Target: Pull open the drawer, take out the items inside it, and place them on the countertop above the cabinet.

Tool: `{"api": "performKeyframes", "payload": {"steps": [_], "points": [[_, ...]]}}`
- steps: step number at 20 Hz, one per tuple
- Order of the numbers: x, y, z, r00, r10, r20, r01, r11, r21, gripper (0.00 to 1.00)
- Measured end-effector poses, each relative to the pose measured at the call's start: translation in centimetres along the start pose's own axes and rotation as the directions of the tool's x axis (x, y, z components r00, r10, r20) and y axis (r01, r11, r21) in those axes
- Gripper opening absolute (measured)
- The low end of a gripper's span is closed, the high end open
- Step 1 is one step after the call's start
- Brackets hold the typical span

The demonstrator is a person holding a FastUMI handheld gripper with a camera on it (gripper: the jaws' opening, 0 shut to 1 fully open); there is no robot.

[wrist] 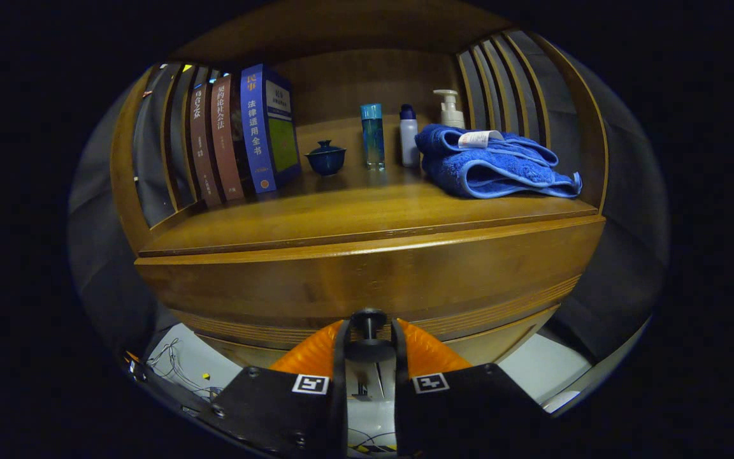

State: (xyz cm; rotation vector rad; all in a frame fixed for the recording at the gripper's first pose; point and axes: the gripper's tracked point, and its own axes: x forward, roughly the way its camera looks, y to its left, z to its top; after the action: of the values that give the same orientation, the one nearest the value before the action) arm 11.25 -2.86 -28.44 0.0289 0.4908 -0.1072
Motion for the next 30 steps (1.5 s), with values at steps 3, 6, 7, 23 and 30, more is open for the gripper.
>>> {"api": "performKeyframes", "payload": {"steps": [3, 6, 7, 23, 30], "points": [[-0.1, 0.0, -0.1, 1.000, 0.008, -0.011, -0.008, 1.000, -0.014, 0.33], [-1.0, 0.2, -0.6, 0.999, 0.018, -0.034, -0.020, 0.999, -0.031, 0.33], [-1.6, 0.2, -0.8, 0.999, 0.023, -0.040, -0.024, 0.999, -0.034, 0.33], [-14.8, -1.1, -7.3, 0.978, 0.072, -0.195, -0.082, 0.996, -0.040, 0.33], [-18.4, -1.2, -10.6, 0.957, 0.085, -0.276, -0.092, 0.996, -0.011, 0.33]]}}
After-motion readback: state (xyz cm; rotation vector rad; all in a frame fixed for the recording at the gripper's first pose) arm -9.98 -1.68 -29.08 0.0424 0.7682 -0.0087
